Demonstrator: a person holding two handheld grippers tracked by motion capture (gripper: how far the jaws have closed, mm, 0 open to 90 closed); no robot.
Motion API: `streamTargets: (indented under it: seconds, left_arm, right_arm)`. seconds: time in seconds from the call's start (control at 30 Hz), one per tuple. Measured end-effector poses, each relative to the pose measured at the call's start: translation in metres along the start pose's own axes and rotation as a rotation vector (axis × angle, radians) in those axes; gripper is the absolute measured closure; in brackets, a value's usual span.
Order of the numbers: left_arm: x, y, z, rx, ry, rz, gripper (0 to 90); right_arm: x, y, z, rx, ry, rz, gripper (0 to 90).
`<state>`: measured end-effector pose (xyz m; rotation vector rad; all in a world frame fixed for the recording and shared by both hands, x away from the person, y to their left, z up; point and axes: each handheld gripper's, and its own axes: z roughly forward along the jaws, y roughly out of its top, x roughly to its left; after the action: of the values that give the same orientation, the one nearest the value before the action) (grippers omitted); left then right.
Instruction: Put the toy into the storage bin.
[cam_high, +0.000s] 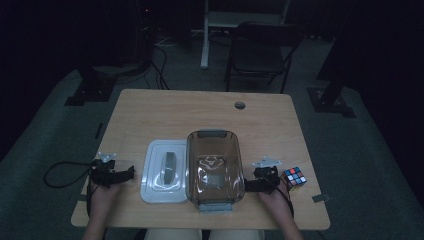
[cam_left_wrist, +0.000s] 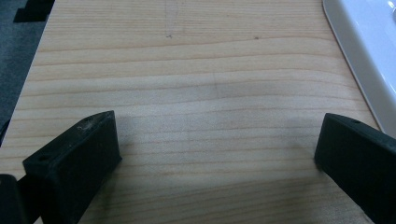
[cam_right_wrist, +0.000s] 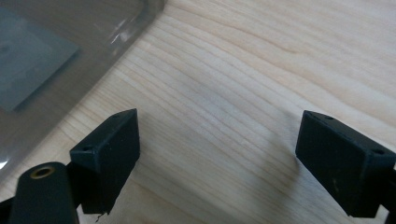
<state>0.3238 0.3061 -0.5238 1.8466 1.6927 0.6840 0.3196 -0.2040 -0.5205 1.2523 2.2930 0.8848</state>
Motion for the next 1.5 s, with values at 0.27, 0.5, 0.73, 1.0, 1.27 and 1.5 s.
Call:
streamTargets:
  seconds: [0.27,0.5,0.73,1.0,1.27,1.5]
  left_arm:
    - [-0.001,0.0,0.0,-0.001,-0.006,0.006,0.7]
    - [-0.003,-0.001,-0.001,0.0,-0.005,0.004,0.7]
    - [-0.003,-0.001,-0.001,0.0,-0.005,0.004,0.7]
    - [-0.003,-0.001,-0.001,-0.001,-0.005,0.003,0.7]
    - [-0.002,0.0,-0.001,0.001,-0.007,0.007,0.7]
    - [-0.002,-0.001,-0.001,0.0,-0.007,0.006,0.7]
  right_arm:
    - [-0.001,0.008,-0.026,-0.052,-0.005,-0.002,13.8]
    - [-0.014,0.01,-0.049,-0.118,-0.048,0.023,13.9]
    - [-0.023,0.005,-0.065,-0.138,-0.085,0.048,13.9]
    - [-0.042,-0.008,-0.085,-0.174,-0.163,0.1,13.9]
    - [-0.074,-0.037,-0.109,-0.17,-0.241,0.198,13.2]
    - [-0.082,-0.058,-0.108,-0.159,-0.218,0.241,13.3]
